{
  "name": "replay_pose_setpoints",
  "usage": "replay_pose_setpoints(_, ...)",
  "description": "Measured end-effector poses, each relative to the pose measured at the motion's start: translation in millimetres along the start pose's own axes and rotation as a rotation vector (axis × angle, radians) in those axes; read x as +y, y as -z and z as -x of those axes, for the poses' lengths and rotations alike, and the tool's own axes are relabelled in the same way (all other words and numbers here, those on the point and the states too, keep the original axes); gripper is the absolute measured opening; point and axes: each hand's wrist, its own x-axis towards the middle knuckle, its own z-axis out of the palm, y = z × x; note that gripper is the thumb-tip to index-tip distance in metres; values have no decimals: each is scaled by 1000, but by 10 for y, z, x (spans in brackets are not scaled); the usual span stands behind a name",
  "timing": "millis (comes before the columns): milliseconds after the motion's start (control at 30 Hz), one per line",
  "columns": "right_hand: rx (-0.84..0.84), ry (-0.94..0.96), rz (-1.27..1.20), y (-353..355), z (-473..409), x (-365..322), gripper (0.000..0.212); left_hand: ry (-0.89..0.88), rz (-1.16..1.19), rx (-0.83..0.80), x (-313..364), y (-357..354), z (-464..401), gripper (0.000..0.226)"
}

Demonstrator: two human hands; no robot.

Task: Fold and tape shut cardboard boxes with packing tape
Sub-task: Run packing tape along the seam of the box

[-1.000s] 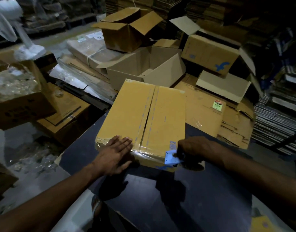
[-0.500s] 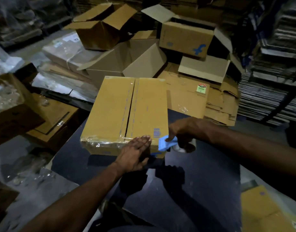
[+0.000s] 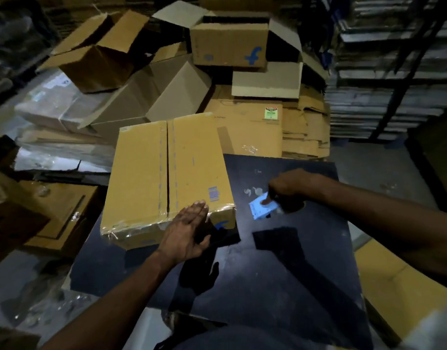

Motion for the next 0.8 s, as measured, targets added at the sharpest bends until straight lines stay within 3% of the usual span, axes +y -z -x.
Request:
replay_pose_setpoints(67,-152,-21,-59,-104,-221,-159,47,17,21,-37,-16,1,15,92)
replay_pose_setpoints(167,-110,89,25,-280,-279,-224,71,95,-14,-100,106,218,-91,85)
replay_pose_setpoints(300,-15,76,15,-428,-381,-184,60,33,63,-51,330,484,-410,70)
replay_pose_setpoints(400,6,5,-57,-472,-510,-206,61,-39,129,-165,405,501,-733,75)
replay_pose_setpoints(533,-111,-111,-32,-693,-814,-331,46,-227,-109,-368,368,358,-1034,76)
replay_pose_setpoints(600,-153,-125,-136,-853,-838,-263,38,-292,-201,-425,293,316,-1118,73)
replay_pose_setpoints(800,-259,-93,-382,-1235,-791,-2,48,-476,-379,-566,220,250,-1480,68)
